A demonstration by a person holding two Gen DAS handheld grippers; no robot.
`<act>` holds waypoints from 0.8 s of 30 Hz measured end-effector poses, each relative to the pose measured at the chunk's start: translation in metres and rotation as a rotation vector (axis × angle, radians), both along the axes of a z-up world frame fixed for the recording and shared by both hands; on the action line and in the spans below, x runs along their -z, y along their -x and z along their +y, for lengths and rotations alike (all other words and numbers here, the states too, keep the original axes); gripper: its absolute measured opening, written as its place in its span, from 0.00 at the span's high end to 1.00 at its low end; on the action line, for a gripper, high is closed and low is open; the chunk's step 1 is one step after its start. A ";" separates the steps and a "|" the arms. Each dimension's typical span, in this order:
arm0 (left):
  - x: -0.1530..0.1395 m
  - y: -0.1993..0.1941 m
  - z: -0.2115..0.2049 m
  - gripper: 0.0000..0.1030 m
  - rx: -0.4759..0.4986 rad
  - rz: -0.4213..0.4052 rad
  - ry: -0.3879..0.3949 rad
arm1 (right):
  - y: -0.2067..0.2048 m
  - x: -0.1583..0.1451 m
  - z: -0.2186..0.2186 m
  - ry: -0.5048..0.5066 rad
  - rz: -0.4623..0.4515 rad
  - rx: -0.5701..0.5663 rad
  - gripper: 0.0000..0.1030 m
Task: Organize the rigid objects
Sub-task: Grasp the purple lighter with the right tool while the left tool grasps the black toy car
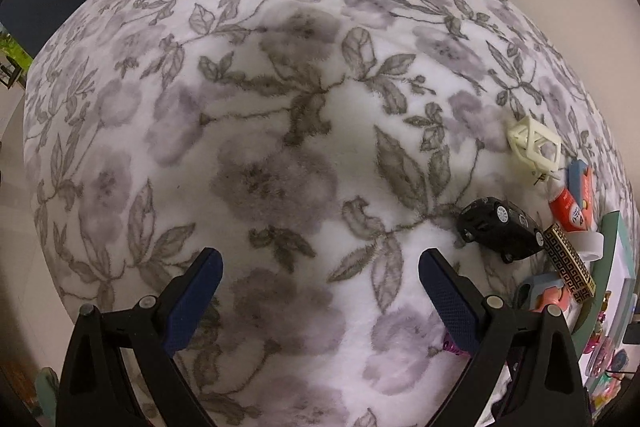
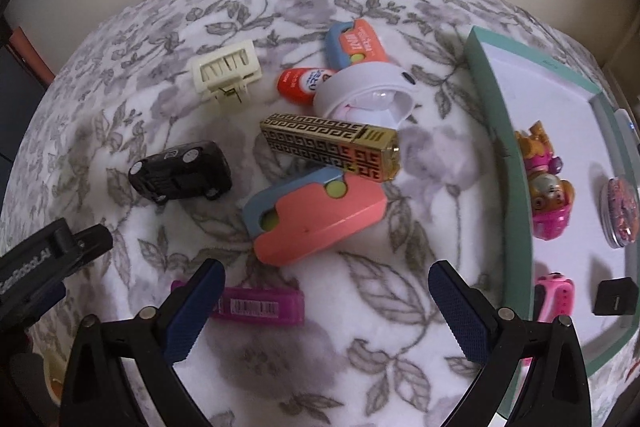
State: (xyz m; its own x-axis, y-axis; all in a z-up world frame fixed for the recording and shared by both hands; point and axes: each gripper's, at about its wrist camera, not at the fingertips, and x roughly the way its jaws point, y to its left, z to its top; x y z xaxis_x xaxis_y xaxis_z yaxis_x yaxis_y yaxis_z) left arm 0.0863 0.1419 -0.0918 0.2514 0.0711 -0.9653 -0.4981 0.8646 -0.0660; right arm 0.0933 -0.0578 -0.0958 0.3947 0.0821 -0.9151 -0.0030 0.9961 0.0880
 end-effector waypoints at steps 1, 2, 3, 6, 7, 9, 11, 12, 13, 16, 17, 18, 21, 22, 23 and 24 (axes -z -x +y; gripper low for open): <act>-0.001 0.001 0.000 0.04 -0.001 -0.002 -0.004 | -0.001 0.001 0.002 0.000 0.001 -0.004 0.00; -0.001 0.002 -0.001 0.04 0.001 -0.003 -0.004 | -0.002 0.003 0.005 0.003 0.002 -0.010 0.00; -0.001 0.002 -0.002 0.04 0.001 -0.004 -0.005 | -0.002 0.004 0.008 0.008 0.003 -0.017 0.00; -0.001 -0.001 0.000 0.04 0.001 0.000 -0.005 | -0.003 0.010 0.017 0.023 0.013 -0.038 0.00; 0.000 -0.001 0.001 0.04 0.001 0.002 -0.006 | -0.003 0.011 0.019 0.023 0.019 -0.046 0.00; -0.001 -0.003 -0.001 0.04 -0.001 0.006 -0.010 | -0.001 0.013 0.023 0.031 0.024 -0.063 0.00; -0.001 -0.002 -0.001 0.04 -0.001 0.006 -0.007 | 0.003 0.013 0.023 0.036 0.028 -0.070 0.00; 0.000 -0.002 -0.001 0.04 0.000 0.006 -0.007 | 0.004 0.013 0.022 0.036 0.033 -0.070 0.00; 0.000 -0.001 -0.001 0.04 -0.001 0.007 -0.008 | 0.006 0.014 0.019 0.036 0.039 -0.069 0.00; 0.000 0.000 -0.001 0.04 0.001 0.007 -0.002 | 0.014 0.016 0.009 0.053 0.059 -0.061 0.00; 0.001 0.001 -0.002 0.04 0.005 0.007 -0.001 | 0.016 0.017 0.004 0.060 0.069 -0.054 0.00; 0.000 0.001 -0.003 0.04 0.008 0.007 -0.003 | 0.018 0.019 -0.001 0.060 0.079 -0.045 0.00; -0.001 0.001 -0.007 0.04 0.016 0.006 -0.004 | 0.026 0.021 -0.013 0.045 0.108 -0.025 0.00; -0.001 0.001 -0.008 0.04 0.018 0.006 -0.003 | 0.028 0.021 -0.015 0.048 0.112 -0.024 0.00; -0.002 0.001 -0.009 0.04 0.023 0.005 -0.002 | 0.030 0.021 -0.017 0.056 0.115 -0.027 0.00; -0.001 0.000 -0.010 0.04 0.027 0.006 -0.002 | 0.032 0.021 -0.018 0.067 0.118 -0.032 0.00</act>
